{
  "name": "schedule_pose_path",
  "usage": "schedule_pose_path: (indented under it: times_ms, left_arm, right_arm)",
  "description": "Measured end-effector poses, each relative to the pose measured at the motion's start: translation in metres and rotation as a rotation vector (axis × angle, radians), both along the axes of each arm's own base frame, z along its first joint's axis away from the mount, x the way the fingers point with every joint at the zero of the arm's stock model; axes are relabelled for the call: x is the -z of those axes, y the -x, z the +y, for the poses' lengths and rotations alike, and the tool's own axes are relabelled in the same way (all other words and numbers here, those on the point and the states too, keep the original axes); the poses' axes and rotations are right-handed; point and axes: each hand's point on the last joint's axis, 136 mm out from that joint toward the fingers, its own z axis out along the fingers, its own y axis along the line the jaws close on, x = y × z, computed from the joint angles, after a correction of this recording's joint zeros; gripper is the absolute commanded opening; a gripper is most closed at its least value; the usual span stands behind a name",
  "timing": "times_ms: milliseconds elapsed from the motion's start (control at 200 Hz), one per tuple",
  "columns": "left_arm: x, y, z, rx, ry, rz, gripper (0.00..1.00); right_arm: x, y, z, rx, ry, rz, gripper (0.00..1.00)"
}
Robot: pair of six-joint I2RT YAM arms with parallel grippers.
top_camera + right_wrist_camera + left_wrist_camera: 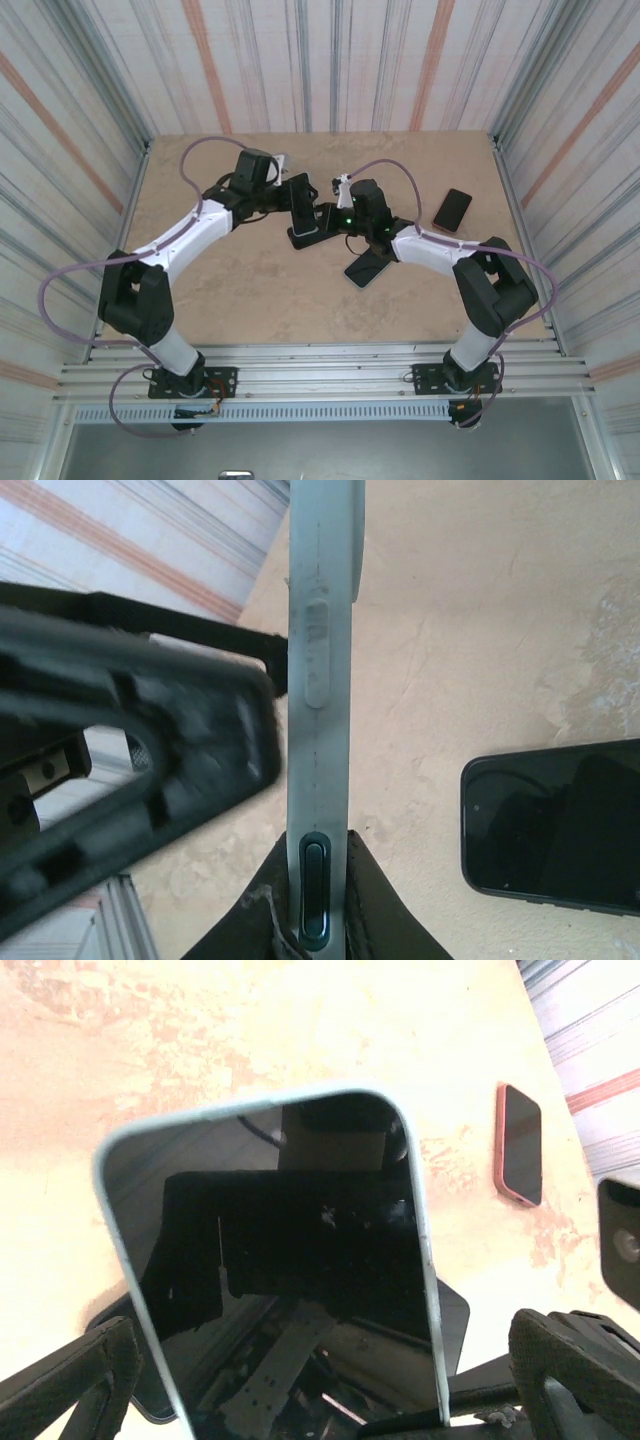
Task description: Take the phone out of the phone case
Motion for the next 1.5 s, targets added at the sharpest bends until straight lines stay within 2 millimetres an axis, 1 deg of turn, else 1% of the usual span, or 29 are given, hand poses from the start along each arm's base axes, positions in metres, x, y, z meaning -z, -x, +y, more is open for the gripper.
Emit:
schedule_pose_path:
  times_ms: [120,266,361,446,551,676,722,827,912,1002,1213,1278,1378,1448,1498]
  left_arm:
    - [-0.01,-0.008,0.009,-0.003,0.043,-0.02,0.99]
    - [-0.022,-0.014,0.013,0.019,0.108,-0.038,0.98]
    - [-0.036,-0.016,0.01,0.051,0.186,-0.055,0.96]
    - [-0.052,-0.018,0.004,0.087,0.264,-0.08,0.95]
    - [-0.07,-0.019,-0.005,0.139,0.365,-0.099,0.91]
    - [-0.079,-0.021,-0.014,0.183,0.438,-0.089,0.89]
    - [-0.081,-0.022,-0.016,0.195,0.46,-0.083,0.88]
    - [-0.089,-0.024,-0.022,0.225,0.51,-0.07,0.81]
    - [-0.099,-0.028,-0.026,0.252,0.546,-0.07,0.76]
    - [-0.11,-0.029,-0.03,0.273,0.581,-0.07,0.66]
    - [-0.127,-0.023,-0.034,0.316,0.639,-0.064,0.41]
    - [-0.128,-0.022,-0.034,0.322,0.649,-0.055,0.37]
    - [-0.128,-0.02,-0.035,0.33,0.653,-0.047,0.29]
    - [-0.128,-0.019,-0.036,0.335,0.655,-0.043,0.27]
    - [-0.128,-0.019,-0.037,0.336,0.656,-0.04,0.22]
  right_arm:
    - [-0.009,-0.008,-0.006,0.008,-0.054,0.014,0.11]
    - [-0.019,-0.013,-0.014,0.018,-0.127,0.035,0.11]
    - [-0.024,-0.014,-0.022,0.027,-0.185,0.06,0.11]
    - [-0.03,-0.015,-0.028,0.032,-0.243,0.085,0.11]
    - [-0.044,-0.018,-0.036,0.039,-0.338,0.109,0.11]
    - [-0.062,-0.018,-0.043,0.036,-0.425,0.119,0.12]
    - [-0.071,-0.017,-0.045,0.033,-0.45,0.115,0.12]
    - [-0.093,-0.01,-0.046,0.005,-0.494,0.092,0.12]
    - [-0.108,-0.003,-0.046,-0.024,-0.524,0.072,0.12]
    - [-0.117,0.001,-0.045,-0.046,-0.546,0.059,0.12]
    - [-0.127,0.007,-0.043,-0.086,-0.587,0.066,0.12]
    - [-0.129,0.008,-0.043,-0.095,-0.593,0.064,0.12]
    - [-0.13,0.008,-0.043,-0.098,-0.598,0.063,0.13]
    - [-0.129,0.008,-0.042,-0.1,-0.604,0.07,0.13]
    - [-0.129,0.008,-0.042,-0.102,-0.608,0.069,0.13]
